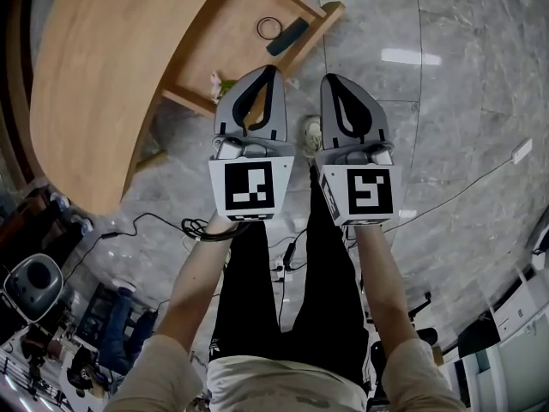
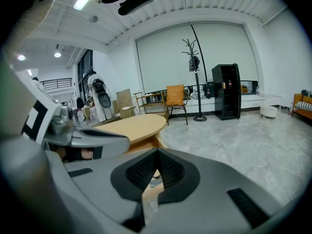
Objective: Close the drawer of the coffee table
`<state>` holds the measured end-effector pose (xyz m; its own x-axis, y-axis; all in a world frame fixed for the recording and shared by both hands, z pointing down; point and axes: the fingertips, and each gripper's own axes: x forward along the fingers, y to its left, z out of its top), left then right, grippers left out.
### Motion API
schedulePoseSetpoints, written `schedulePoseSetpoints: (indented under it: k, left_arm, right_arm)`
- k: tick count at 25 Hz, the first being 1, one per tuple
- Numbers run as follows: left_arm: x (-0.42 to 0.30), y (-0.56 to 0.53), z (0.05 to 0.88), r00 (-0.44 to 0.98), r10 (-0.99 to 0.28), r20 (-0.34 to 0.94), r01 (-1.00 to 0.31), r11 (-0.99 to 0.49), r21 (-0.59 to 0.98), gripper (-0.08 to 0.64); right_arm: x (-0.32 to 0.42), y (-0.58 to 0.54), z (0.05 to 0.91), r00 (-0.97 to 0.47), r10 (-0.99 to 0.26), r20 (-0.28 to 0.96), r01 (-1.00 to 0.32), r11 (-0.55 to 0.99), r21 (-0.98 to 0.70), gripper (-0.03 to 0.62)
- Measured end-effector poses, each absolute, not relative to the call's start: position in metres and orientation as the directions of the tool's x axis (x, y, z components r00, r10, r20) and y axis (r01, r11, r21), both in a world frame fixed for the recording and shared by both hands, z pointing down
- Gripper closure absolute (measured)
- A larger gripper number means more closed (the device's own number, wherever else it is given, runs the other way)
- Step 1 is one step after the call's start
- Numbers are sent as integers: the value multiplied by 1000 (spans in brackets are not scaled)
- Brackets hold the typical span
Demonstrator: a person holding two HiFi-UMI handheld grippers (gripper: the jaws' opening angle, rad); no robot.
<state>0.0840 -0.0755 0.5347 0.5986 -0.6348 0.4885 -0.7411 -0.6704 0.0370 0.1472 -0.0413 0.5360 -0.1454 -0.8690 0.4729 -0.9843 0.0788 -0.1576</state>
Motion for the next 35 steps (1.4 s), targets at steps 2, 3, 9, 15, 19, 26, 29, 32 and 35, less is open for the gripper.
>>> schedulePoseSetpoints:
  k: [2, 3, 9, 15, 19, 26, 29, 32, 35]
  left_arm:
    - [92, -70, 552, 619, -557, 554, -697, -714, 61, 474]
    - [96, -68, 561, 625, -523, 580, -679, -730, 74, 441]
    - [104, -62, 631, 573, -361, 736, -599, -797, 76, 396]
    - [101, -53, 697, 447, -233, 864, -527, -848, 44, 396]
    - [99, -48, 719, 400, -201, 894, -506, -862, 32, 397]
    - [101, -47, 730, 372, -198, 907, -516, -857, 24, 433]
    - [100, -49, 734, 354, -201, 913, -522, -853, 15, 456]
    - [99, -50, 739, 338, -199, 920, -529, -848, 11, 465]
    - [99, -51, 739, 336, -202, 920, -539, -843, 12, 468]
  right_arm:
    - [149, -41, 538, -147, -866, 477, -984, 78, -161, 586]
    - [150, -40, 540, -147, -865, 480, -984, 76, -163, 586]
    - [154, -32, 554, -147, -846, 513, -983, 68, -169, 586]
    - [155, -25, 569, -159, -823, 546, -982, 72, -177, 586]
    - [155, -23, 576, -169, -813, 557, -980, 79, -181, 586]
    - [157, -28, 579, -181, -807, 562, -979, 93, -182, 586]
    - [159, -30, 580, -181, -807, 563, -979, 93, -181, 586]
    - [161, -31, 581, -181, -806, 564, -979, 93, -182, 586]
    - [161, -32, 583, -186, -803, 566, -978, 97, -184, 586]
